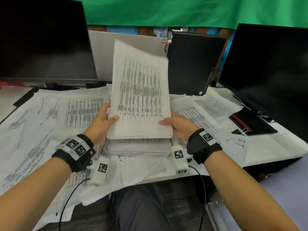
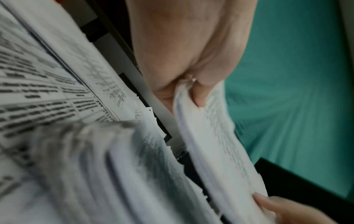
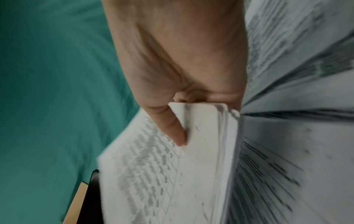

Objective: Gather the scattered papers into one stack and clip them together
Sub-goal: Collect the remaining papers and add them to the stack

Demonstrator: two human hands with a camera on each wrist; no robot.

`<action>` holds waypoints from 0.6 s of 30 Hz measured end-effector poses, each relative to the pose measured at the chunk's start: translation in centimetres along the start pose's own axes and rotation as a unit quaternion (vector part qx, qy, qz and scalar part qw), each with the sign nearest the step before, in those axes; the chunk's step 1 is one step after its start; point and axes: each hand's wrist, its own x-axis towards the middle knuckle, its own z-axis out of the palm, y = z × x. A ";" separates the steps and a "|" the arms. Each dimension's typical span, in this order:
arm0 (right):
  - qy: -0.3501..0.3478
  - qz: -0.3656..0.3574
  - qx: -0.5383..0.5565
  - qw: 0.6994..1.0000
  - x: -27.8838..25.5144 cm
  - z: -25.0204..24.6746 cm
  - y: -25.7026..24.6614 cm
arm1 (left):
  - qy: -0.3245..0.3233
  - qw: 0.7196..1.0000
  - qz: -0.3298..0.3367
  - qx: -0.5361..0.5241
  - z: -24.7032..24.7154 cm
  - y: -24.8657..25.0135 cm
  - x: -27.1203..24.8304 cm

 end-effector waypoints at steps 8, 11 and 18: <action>0.091 -0.241 -0.073 0.964 -3.2 2.6 -6.0 | -0.025 0.986 0.162 0.021 2.0 7.3 -0.4; 0.106 -0.243 -0.114 0.958 -3.9 3.3 -4.8 | -0.031 0.987 0.155 0.017 2.9 7.3 -0.9; 0.161 -0.289 -0.073 0.941 -4.5 4.1 -4.8 | -0.021 0.982 0.175 -0.074 3.3 7.5 -0.8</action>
